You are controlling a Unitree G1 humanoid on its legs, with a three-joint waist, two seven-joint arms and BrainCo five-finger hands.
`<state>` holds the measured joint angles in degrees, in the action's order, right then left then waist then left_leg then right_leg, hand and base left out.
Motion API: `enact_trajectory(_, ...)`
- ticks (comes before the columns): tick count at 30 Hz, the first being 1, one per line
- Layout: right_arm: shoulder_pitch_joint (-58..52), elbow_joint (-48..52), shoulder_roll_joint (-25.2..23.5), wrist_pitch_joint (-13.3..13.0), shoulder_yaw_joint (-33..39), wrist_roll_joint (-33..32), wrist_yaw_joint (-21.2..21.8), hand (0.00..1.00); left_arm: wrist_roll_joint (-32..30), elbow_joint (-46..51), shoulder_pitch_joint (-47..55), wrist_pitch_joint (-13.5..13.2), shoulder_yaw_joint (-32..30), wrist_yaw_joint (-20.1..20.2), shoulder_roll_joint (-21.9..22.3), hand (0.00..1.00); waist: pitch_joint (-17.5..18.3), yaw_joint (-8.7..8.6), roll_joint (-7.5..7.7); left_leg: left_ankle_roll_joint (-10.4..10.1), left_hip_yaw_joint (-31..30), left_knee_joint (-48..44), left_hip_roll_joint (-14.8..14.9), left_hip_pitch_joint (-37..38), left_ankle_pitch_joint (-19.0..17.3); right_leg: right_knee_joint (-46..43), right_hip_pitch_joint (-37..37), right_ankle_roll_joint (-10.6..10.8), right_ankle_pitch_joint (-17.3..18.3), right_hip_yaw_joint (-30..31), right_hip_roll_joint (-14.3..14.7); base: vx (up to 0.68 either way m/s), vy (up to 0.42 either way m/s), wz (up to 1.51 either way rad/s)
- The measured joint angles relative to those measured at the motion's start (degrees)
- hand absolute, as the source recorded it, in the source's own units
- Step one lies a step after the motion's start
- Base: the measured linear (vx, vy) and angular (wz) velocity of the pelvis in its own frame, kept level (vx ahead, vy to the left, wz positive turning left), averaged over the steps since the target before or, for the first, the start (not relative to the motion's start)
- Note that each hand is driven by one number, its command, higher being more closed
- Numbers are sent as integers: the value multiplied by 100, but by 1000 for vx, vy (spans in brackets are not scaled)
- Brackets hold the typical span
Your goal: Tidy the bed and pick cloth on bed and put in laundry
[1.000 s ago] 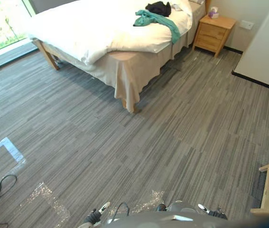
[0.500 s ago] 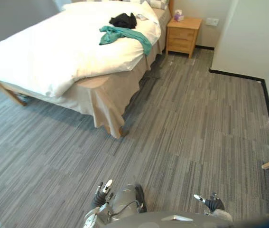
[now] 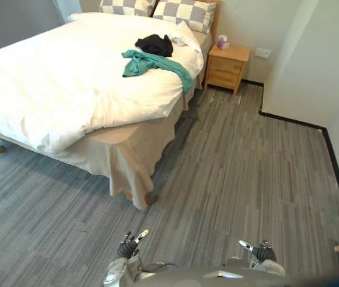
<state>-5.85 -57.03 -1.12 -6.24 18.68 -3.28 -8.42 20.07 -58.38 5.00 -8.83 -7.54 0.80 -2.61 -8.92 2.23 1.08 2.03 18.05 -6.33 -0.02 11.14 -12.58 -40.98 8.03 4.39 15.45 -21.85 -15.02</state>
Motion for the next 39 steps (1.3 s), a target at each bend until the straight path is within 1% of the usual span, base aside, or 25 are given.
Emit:
enact_trajectory(1,-6,2,-19,-36,50,-58,15,0,83,2,-33,37,-8,0,6,0,0,2,-1,-68,-211,-1,95,66,-62,783,122,37,-105,-13,104,357,-183,96)
enact_trajectory(2,-8,5,-31,-56,63,-80,33,0,118,-3,-67,82,-47,-2,22,0,-4,-3,-8,-156,-435,-14,204,127,-125,1583,163,-24,-412,6,196,383,-204,102)
enact_trajectory(3,-8,5,-30,-63,57,-88,36,0,124,-2,-73,82,-56,-1,31,0,-12,-3,-18,-194,-537,-24,261,173,-149,1931,162,-37,-587,56,247,542,-307,106)
enact_trajectory(5,-11,-14,0,-105,-161,-82,38,0,126,-7,-61,68,-381,0,146,0,-29,8,-23,-465,-948,-145,449,398,-383,3040,102,-27,-1428,565,506,612,-365,93)
enact_trajectory(6,-12,-15,-6,-105,-277,-82,44,0,125,-6,-60,61,-446,3,149,0,-37,6,12,-548,-1045,-195,466,451,-467,3287,30,-44,-1674,764,544,446,-301,84)
enact_trajectory(7,-9,-13,-12,-105,-418,-89,56,0,120,-15,-51,57,-523,8,134,0,-63,-24,67,-664,-1228,-257,491,531,-612,3381,-77,-206,-2353,997,546,451,-332,81)
enact_trajectory(8,142,-9,254,-100,-554,-42,81,0,103,-102,-110,66,-624,16,327,0,-156,-23,-287,-772,-1327,-374,812,592,-587,2925,-130,-337,-2097,841,711,488,-363,106)
enact_trajectory(9,170,35,306,-104,-607,-53,87,0,57,-82,-98,46,-656,29,472,0,-242,-136,-268,-792,-1367,-374,850,603,-402,2587,-118,-243,-1661,865,677,555,-419,103)
enact_trajectory(10,206,41,366,-87,-711,6,80,0,59,-54,-92,2,-712,-6,578,0,-239,-133,-379,-833,-1378,-270,971,697,-224,2180,-64,-317,-1242,696,652,468,-394,87)
enact_trajectory(11,256,23,444,-24,-953,102,76,0,61,37,-32,-19,-830,-22,630,0,-233,-101,-380,-861,-1380,-262,1032,687,-34,1880,-8,-358,-891,634,645,372,-359,46)
enact_trajectory(13,369,-64,455,134,-1076,241,51,0,82,132,108,-125,-978,-71,694,0,-225,-80,-349,-813,-1419,-518,1139,577,243,1828,-92,-426,-604,522,701,260,-313,19)
enact_trajectory(14,383,-91,455,172,-1079,233,51,0,87,143,123,-188,-1053,-68,716,0,-220,-80,-350,-790,-1448,-779,1200,435,303,1916,-186,-444,-556,449,742,311,-386,49)
enact_trajectory(15,378,-88,455,268,-1052,189,68,0,125,218,128,-344,-1164,-60,735,0,-214,-99,-370,-784,-1583,-1818,1390,-123,485,2341,-539,-439,-519,254,897,247,-293,65)
enact_trajectory(16,368,-77,448,328,-1052,192,103,0,124,298,154,-429,-1186,-60,719,0,-225,-91,-353,-883,-1582,-2594,1562,-551,568,2641,-806,-451,-543,86,963,307,-326,73)
enact_trajectory(17,369,-70,441,349,-1050,198,118,0,123,347,185,-478,-1175,-61,710,0,-228,-82,-348,-902,-1504,-3003,1659,-799,542,2816,-984,-456,-568,-25,1008,218,-192,70)
enact_trajectory(18,335,-75,428,385,-1049,243,146,0,131,407,226,-567,-1150,-70,691,0,-237,-35,-333,-973,-1225,-3582,1834,-1178,463,3144,-1370,-527,-679,-290,1065,276,-217,70)
enact_trajectory(19,308,-120,425,452,-1040,257,153,0,191,443,210,-577,-1041,-77,676,0,-235,65,-319,-984,-832,-3645,1930,-1322,386,3377,-1673,-523,-698,-454,1084,248,-164,72)
enact_trajectory(21,291,-130,417,533,-1035,355,156,0,205,512,237,-587,-958,-68,659,0,-232,117,-325,-976,-375,-3328,1895,-1478,288,3584,-1972,-486,-721,-649,1077,224,-86,45)
enact_trajectory(22,311,-130,395,569,-1027,418,155,0,312,522,243,-598,-842,-66,644,0,-230,154,-326,-959,-97,-2790,1754,-1554,264,3693,-2074,-470,-731,-741,1045,216,42,29)
enact_trajectory(24,374,-128,360,581,-999,464,157,0,315,501,242,-586,-775,-59,605,0,-207,163,-364,-755,155,-1513,1429,-1589,659,3694,-2103,-411,-748,-788,991,284,143,29)
enact_trajectory(25,371,-128,316,585,-964,467,156,0,323,426,246,-586,-779,-65,567,0,-121,172,-292,-570,351,-817,1177,-1362,811,3709,-2094,-258,-765,-889,877,290,182,42)
enact_trajectory(26,367,-127,227,585,-978,469,168,0,405,418,236,-591,-771,-69,505,0,-80,165,-169,-515,369,-551,1031,-1312,913,3720,-2048,-201,-791,-931,805,222,145,41)
enact_trajectory(29,396,-89,-19,579,-1019,470,188,0,646,347,249,-540,-782,-96,373,0,-44,207,44,-472,369,-211,782,-1065,997,3747,-2217,-82,-864,-1040,622,192,88,20)
enact_trajectory(33,382,-57,-137,593,-1219,469,209,0,641,344,308,-414,-786,-166,386,0,13,211,32,-486,372,-47,694,-674,1043,3659,-2493,-43,-890,-1045,539,97,-23,8)
enact_trajectory(39,414,-24,-157,798,-1269,468,119,0,551,242,319,-226,-788,-272,436,0,17,190,-46,-547,348,1050,551,-294,1726,3655,-2445,57,-950,-1196,600,-31,-90,7)
